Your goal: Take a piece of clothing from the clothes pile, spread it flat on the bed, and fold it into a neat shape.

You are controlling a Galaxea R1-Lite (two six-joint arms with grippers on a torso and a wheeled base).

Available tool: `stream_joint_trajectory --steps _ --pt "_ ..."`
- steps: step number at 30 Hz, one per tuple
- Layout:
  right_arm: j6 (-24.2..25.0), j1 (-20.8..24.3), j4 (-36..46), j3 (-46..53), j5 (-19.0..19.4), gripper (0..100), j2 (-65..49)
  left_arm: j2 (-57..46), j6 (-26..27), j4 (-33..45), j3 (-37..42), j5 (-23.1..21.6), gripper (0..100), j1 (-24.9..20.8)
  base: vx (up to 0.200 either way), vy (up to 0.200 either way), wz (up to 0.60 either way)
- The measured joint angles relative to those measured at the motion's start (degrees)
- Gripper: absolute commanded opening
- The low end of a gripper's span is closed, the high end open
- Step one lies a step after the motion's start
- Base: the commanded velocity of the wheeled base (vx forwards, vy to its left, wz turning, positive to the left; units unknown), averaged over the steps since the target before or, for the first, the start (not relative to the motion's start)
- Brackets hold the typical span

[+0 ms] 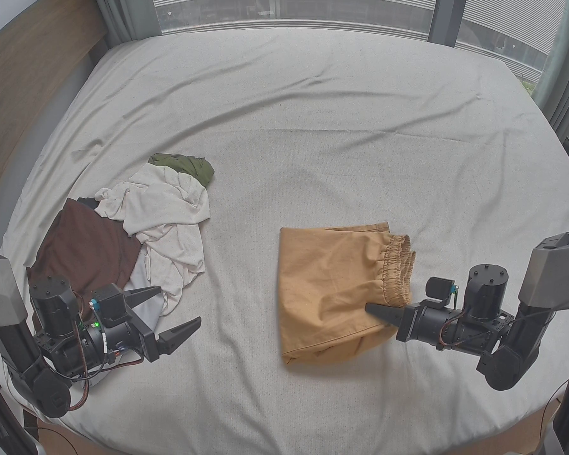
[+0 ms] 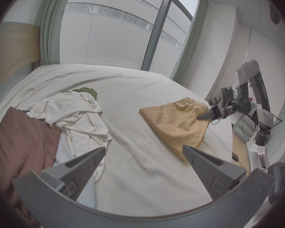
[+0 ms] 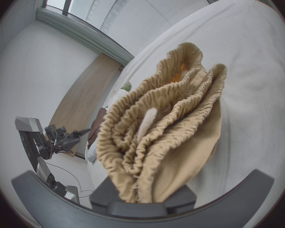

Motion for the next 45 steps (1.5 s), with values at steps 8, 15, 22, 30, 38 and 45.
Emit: stream_joint_trajectory --steps 8,15,22,30,38,45 --pt "0.62 2.34 2.79 -4.41 -0.22 0 -4.84 0.11 2.02 -0.05 2.28 -0.22 100 1.79 0.000 0.000 0.00" --pt "1.30 3.72 7.94 -8.66 -0.30 0 -8.46 0.09 2.08 -0.02 2.54 -0.37 100 2.34 0.000 0.000 0.00" --pt "1.30 4.62 16.13 -14.53 -0.33 0 -11.82 0.09 2.08 -0.02 2.73 -0.39 100 2.34 0.000 0.000 0.00" --pt "1.26 4.77 23.21 -22.09 -0.35 0 -14.17 0.11 2.13 -0.02 3.11 -0.39 100 1.90 0.000 0.000 0.00" --pt "1.33 4.22 28.86 -30.88 -0.33 0 -14.54 0.11 2.11 0.00 3.22 -0.39 100 1.56 0.000 0.000 0.00" --pt "1.37 3.52 33.43 -38.73 -0.33 0 -13.01 0.11 2.08 -0.02 3.24 -0.39 100 1.45 0.000 0.000 0.00"
